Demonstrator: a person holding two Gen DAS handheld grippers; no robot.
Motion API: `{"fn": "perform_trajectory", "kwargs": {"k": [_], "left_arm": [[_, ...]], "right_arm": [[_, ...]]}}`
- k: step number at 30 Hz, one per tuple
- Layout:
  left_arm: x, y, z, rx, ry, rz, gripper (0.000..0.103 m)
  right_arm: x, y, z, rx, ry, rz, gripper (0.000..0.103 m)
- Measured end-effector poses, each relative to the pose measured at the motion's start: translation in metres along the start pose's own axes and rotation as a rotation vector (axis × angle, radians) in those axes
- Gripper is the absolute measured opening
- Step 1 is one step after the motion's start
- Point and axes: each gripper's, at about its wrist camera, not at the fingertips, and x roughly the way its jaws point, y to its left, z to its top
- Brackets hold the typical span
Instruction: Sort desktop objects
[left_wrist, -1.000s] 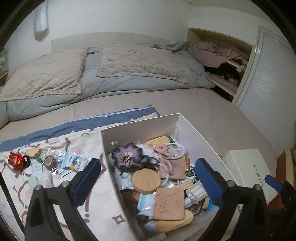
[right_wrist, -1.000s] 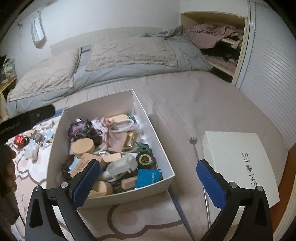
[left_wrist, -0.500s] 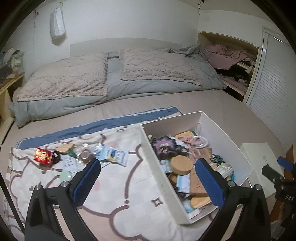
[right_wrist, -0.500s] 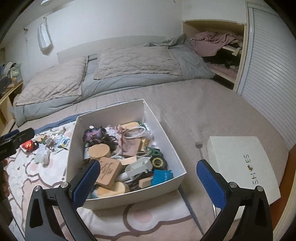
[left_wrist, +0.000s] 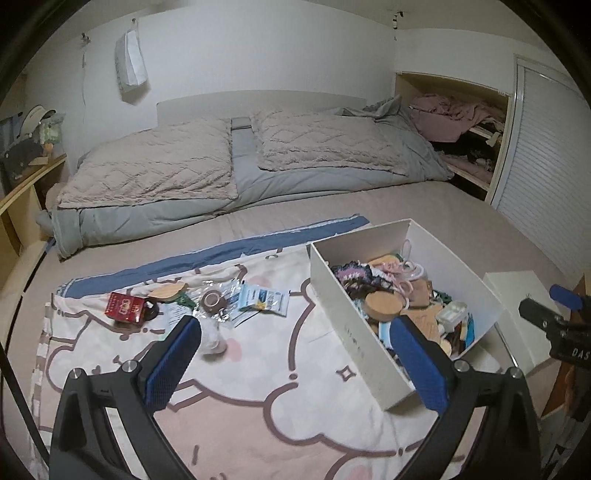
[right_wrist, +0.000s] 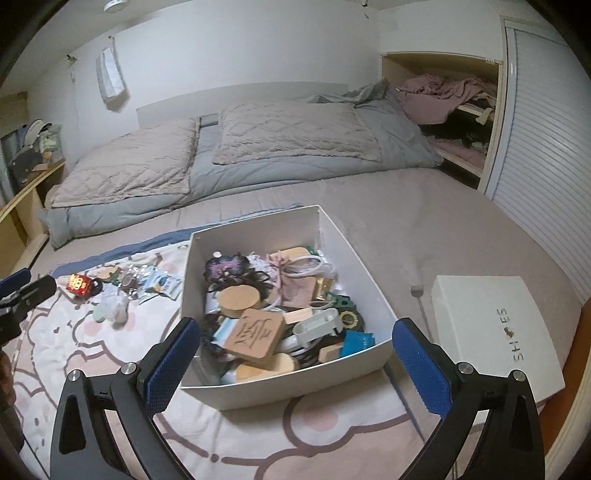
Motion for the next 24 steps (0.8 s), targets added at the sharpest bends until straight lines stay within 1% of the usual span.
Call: {"fn": "perform_trajectory", "kwargs": {"k": [7, 16, 24], "left_arm": [[-0.025, 0.012, -0.014, 0.000, -0.029, -0.007, 0.103], [-0.043, 0.020, -0.032, 0.005, -0.024, -0.004, 0.103], [-0.051, 0.026, -0.043, 0.050, -0.015, 0.044, 0.103]], "right_arm": [[-0.013, 0.018, -0.011, -0.030, -0.015, 0.011, 0.103], [-0.032, 0.031, -0.020, -0.035, -0.042, 0.049, 0.103], [-0.041, 0.046, -0.030, -0.058, -0.048, 0.074, 0.103]]}}
